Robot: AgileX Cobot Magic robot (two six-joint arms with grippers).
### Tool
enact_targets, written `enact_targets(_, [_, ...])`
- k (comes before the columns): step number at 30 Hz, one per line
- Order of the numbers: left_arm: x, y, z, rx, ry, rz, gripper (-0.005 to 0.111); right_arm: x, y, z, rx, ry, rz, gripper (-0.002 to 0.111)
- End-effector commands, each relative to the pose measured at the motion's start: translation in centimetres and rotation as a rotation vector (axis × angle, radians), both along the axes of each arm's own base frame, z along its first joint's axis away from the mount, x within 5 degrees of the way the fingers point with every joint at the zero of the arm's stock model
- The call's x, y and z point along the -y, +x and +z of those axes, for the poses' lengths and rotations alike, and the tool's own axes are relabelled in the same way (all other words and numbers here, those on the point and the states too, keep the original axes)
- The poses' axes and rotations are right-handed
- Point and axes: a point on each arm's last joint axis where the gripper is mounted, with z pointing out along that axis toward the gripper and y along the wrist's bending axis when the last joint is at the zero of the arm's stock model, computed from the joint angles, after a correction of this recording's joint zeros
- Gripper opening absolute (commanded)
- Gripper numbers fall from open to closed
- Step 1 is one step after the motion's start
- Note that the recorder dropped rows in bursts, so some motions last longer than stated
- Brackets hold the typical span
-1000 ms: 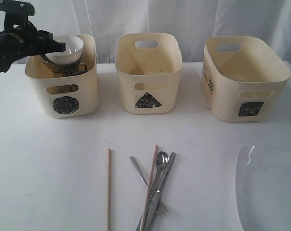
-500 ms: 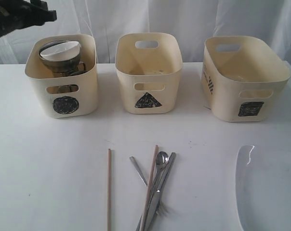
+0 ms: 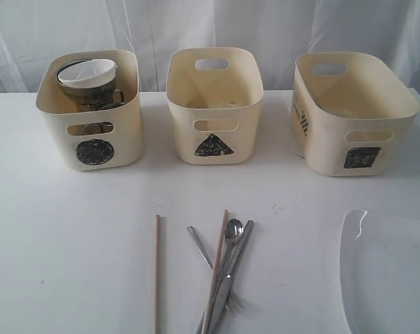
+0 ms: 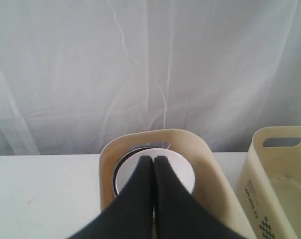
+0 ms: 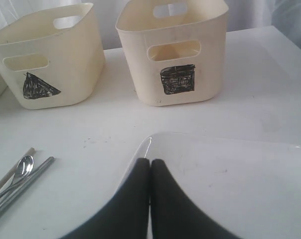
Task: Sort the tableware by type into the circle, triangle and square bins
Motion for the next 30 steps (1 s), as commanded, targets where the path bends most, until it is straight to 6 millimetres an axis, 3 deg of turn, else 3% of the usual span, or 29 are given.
enact_targets(1, [-0.5, -3.2, 2.3, 0.071, -0.082, 0.013, 0.0, 0.0, 0.0, -0.1, 0.004, -0.001, 0.0, 0.0])
enact_targets(5, [-1.1, -7.2, 4.5, 0.161, -0.043, 0.004, 0.0, 0.0, 0.0, -0.1, 0.004, -0.001, 0.0, 0.0])
enact_targets(8, [-1.8, -11.3, 5.9, 0.199, 0.09, -0.017, 0.0, 0.0, 0.0, -0.1, 0.004, -0.001, 0.0, 0.0])
enact_targets(9, [-2.0, -12.5, 6.0, 0.199, 0.145, -0.027, 0.0, 0.0, 0.0, -0.1, 0.004, -0.001, 0.0, 0.0])
enact_targets(10, [-2.4, -15.1, 6.2, 0.206, 0.217, -0.042, 0.0, 0.0, 0.0, -0.1, 0.004, -0.001, 0.0, 0.0])
enact_targets(13, [-3.0, -19.4, 5.7, 0.23, 0.222, -0.04, 0.0, 0.0, 0.0, -0.1, 0.004, -0.001, 0.0, 0.0])
enact_targets(15, [-3.4, -21.7, 4.0, 0.211, 0.225, -0.043, 0.0, 0.0, 0.0, -0.1, 0.004, -0.001, 0.0, 0.0])
enact_targets(19, [-4.0, -25.4, -2.2, 0.047, 0.26, -0.068, 0.0, 0.0, 0.0, -0.1, 0.004, -0.001, 0.0, 0.0])
enact_targets(24, [-3.6, -26.6, -7.9, 0.017, 0.018, -0.061, 0.0, 0.0, 0.0, -0.1, 0.004, -0.001, 0.0, 0.0])
enact_targets(25, [-3.4, -26.5, -9.7, -0.051, -0.014, -0.07, 0.0, 0.0, 0.0, -0.1, 0.004, -0.001, 0.0, 0.0])
enact_targets(30, [-3.1, -27.8, -13.1, -0.381, -0.007, -0.112, 0.0, 0.0, 0.0, -0.1, 0.004, -0.001, 0.0, 0.0])
